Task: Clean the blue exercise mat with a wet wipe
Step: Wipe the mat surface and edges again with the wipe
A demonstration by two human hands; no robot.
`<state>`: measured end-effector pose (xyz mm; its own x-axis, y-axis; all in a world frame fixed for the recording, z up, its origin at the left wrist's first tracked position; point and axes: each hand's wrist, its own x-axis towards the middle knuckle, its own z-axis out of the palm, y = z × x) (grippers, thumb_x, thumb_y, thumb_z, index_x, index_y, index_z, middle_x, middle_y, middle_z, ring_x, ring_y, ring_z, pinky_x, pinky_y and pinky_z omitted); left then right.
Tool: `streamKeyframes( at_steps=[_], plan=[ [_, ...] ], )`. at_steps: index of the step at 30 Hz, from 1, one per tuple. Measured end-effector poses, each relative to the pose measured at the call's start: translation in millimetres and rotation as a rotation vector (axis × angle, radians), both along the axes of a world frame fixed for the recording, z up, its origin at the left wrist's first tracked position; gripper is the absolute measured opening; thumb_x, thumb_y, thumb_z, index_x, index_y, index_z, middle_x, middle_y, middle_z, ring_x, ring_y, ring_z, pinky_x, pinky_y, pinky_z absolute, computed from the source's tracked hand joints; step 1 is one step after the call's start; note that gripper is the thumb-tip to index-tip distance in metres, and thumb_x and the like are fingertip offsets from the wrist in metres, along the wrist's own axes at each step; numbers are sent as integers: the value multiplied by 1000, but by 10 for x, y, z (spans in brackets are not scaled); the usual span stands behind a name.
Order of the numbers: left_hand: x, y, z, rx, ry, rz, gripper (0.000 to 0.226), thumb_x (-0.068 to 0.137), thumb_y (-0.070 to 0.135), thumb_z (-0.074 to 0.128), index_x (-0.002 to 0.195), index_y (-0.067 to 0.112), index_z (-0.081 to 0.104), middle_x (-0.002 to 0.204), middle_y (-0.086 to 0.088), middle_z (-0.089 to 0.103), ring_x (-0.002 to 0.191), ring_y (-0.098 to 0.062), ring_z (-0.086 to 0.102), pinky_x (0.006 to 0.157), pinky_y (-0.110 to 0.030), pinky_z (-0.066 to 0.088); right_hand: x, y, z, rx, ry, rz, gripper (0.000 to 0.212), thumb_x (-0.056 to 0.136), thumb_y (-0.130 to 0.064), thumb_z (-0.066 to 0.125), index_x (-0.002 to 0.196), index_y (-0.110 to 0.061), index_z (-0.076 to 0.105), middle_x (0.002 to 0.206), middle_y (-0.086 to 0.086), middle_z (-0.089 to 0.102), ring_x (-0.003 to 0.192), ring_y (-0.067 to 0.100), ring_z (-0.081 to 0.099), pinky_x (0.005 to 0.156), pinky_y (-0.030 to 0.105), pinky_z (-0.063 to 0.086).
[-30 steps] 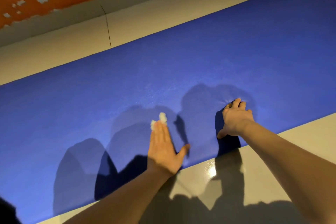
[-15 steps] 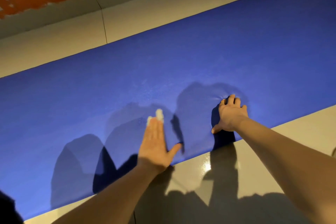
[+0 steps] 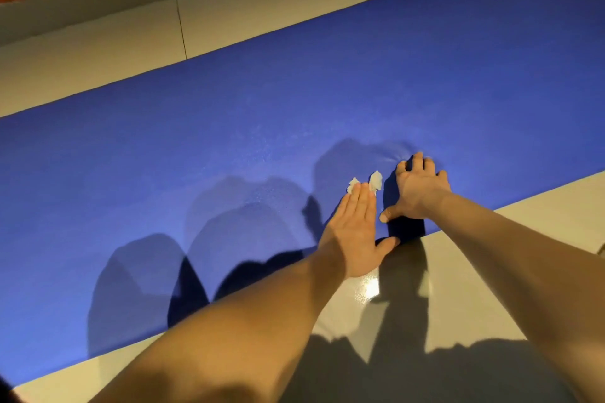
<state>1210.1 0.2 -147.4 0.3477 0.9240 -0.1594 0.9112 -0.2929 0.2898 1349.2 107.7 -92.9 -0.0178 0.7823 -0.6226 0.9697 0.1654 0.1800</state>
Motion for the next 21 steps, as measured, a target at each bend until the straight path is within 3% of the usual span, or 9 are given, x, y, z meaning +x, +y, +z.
streamKeyframes(
  at_steps=[2,5,10,12,15,17,21],
  plan=[
    [-245,-72,53,33,-8,-22,103,98,67,43,161,3,-9,170,-9,-14,157,-33,-10,127,-47,10,-38,17,29,-27,-17,5,140,62,-80,76,159,-4,9,165,25,-2,151,44,9,115,53,31],
    [-841,-428,106,-15,-124,197,112,94,68,54,161,12,-16,170,5,-16,157,-26,-13,128,-44,11,-136,70,64,-66,-53,14,136,63,-76,79,157,-2,15,162,30,1,148,49,13,111,52,38],
    [-1268,-1059,-4,124,37,357,106,95,70,53,155,-12,21,169,-21,11,155,-42,13,121,-54,29,-198,85,89,-86,-75,17,132,63,-72,82,157,-4,20,162,33,-1,149,53,8,110,54,40],
    [-1093,-985,-33,178,-33,302,107,94,66,59,152,-17,23,166,-26,15,153,-47,14,120,-58,29,-197,81,89,-80,-73,16,132,63,-73,82,157,-4,19,162,33,-1,149,53,7,110,54,40],
    [-604,-637,40,39,-11,159,112,95,75,41,158,-6,-6,169,-17,-12,156,-40,-9,127,-52,12,-179,82,58,-69,-68,18,134,63,-73,81,157,-3,17,163,33,-1,149,53,7,110,54,40],
    [-268,-410,63,-5,21,84,111,95,74,37,158,-2,-14,168,-14,-23,155,-38,-17,127,-50,5,-167,72,35,-56,-55,10,134,65,-73,81,157,-1,15,163,32,-1,150,52,7,111,54,39],
    [-123,-100,10,-6,11,-218,112,90,70,52,159,-6,8,169,-22,3,157,-36,-6,126,-47,13,-123,46,1,-17,-35,1,121,76,-67,74,158,-1,13,163,31,-2,150,50,6,114,53,35]
  ],
)
